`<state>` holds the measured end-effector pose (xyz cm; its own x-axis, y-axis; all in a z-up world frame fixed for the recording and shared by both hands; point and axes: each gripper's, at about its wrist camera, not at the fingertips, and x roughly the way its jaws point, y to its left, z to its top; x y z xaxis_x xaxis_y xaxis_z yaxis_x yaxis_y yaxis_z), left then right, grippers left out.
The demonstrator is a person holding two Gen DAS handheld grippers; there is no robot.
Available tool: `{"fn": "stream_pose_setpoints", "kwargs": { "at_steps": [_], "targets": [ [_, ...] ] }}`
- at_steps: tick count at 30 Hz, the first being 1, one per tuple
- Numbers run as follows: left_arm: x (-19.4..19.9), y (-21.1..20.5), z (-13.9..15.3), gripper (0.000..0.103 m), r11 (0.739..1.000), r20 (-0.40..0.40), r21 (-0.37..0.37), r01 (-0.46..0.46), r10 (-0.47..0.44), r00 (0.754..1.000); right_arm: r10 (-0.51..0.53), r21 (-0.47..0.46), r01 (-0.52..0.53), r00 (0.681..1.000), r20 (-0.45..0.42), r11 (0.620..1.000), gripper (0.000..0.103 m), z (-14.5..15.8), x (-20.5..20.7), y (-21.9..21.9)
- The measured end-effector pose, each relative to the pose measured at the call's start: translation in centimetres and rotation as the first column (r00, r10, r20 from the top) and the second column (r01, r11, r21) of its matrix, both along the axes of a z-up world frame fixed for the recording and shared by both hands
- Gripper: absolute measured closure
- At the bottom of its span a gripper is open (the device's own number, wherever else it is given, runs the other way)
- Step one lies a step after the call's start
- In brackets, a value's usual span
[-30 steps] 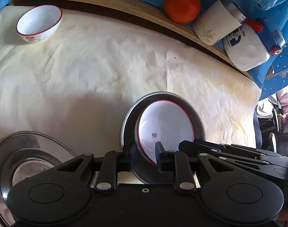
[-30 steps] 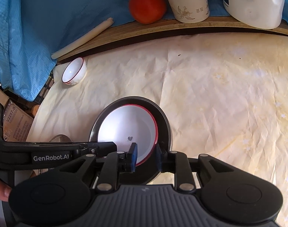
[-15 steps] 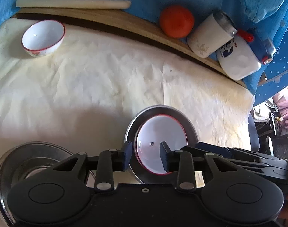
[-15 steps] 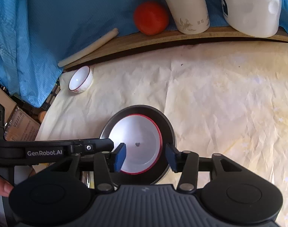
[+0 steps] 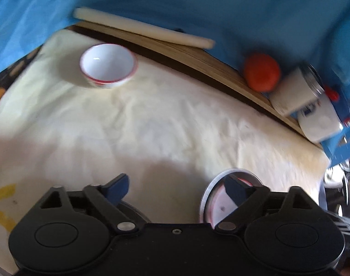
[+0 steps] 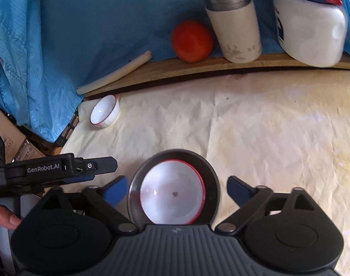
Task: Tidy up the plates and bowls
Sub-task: 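Move both tools to the second white red-rimmed bowl and close on its rim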
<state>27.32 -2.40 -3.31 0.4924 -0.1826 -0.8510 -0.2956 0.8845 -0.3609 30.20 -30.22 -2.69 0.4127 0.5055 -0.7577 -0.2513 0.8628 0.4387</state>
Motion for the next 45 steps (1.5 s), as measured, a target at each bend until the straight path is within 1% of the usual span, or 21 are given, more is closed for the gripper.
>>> {"fn": "stream_pose_setpoints", "kwargs": {
  "at_steps": [3,4,7,10,13,20,23,26,30,32,36,39,43,44,45],
  "targets": [
    [0.3,1.5,-0.3,0.008,0.998,-0.009,-0.006,-0.064,0.064,0.998,0.011,-0.005,-0.011,1.000,0.009,1.000,0.000,0.0,0.6,0.7],
    [0.3,2.2,-0.4,0.004,0.995,-0.010,-0.010,-0.096,0.096,0.995,0.016,-0.005,-0.016,1.000,0.010,1.000,0.000,-0.1,0.9,0.9],
    [0.5,3.8,-0.6,0.003,0.984,-0.007,-0.025,-0.175,0.175,0.985,0.032,-0.009,-0.032,0.999,0.017,0.999,0.000,-0.2,1.6,1.7],
    [0.9,5.5,-1.0,0.002,0.967,-0.012,-0.028,-0.254,0.253,0.967,0.047,-0.017,-0.047,0.999,0.021,0.999,0.000,-0.2,2.6,2.8],
    [1.3,7.1,-1.5,0.002,0.944,-0.021,-0.024,-0.330,0.329,0.944,0.070,-0.022,-0.069,0.997,0.028,0.997,0.000,-0.2,3.8,4.1],
    [2.6,9.8,-2.8,0.002,0.892,-0.024,0.010,-0.452,0.452,0.892,0.113,-0.023,-0.112,0.993,0.040,0.993,0.000,-0.5,7.0,7.4],
    [3.4,10.7,-3.1,0.002,0.877,-0.018,0.029,-0.479,0.480,0.877,0.133,0.002,-0.133,0.990,0.038,0.991,0.000,-0.8,8.4,8.8],
    [3.8,11.2,-3.3,0.002,0.867,-0.014,0.052,-0.495,0.496,0.868,0.146,0.017,-0.147,0.989,0.036,0.989,0.000,-1.0,9.6,10.4],
    [4.2,12.0,-3.6,0.001,0.851,-0.007,0.054,-0.522,0.523,0.852,0.154,0.034,-0.155,0.988,0.032,0.987,0.000,-1.4,10.9,12.3],
    [4.4,12.3,-3.7,0.001,0.846,-0.003,0.056,-0.531,0.532,0.847,0.156,0.021,-0.157,0.987,0.037,0.987,0.000,-1.7,11.4,13.1],
    [4.9,12.7,-3.9,0.001,0.843,0.010,0.081,-0.532,0.533,0.846,0.153,0.011,-0.153,0.988,0.036,0.988,0.000,-2.5,12.3,14.3],
    [5.2,12.8,-4.1,0.001,0.838,0.012,0.085,-0.538,0.540,0.842,0.143,0.012,-0.143,0.989,0.027,0.990,0.000,-3.0,13.0,14.9],
    [5.4,13.1,-4.2,0.001,0.839,0.019,0.094,-0.536,0.537,0.843,0.128,0.003,-0.128,0.991,0.029,0.992,0.001,-3.4,14.0,15.5],
    [5.4,13.1,-4.2,0.001,0.839,0.021,0.096,-0.536,0.537,0.844,0.122,0.004,-0.122,0.992,0.032,0.993,0.001,-3.5,14.1,15.6],
    [5.6,13.1,-4.2,0.001,0.839,0.023,0.099,-0.535,0.536,0.844,0.115,0.005,-0.115,0.993,0.034,0.993,0.004,-3.6,14.3,15.7]
  ]
}}
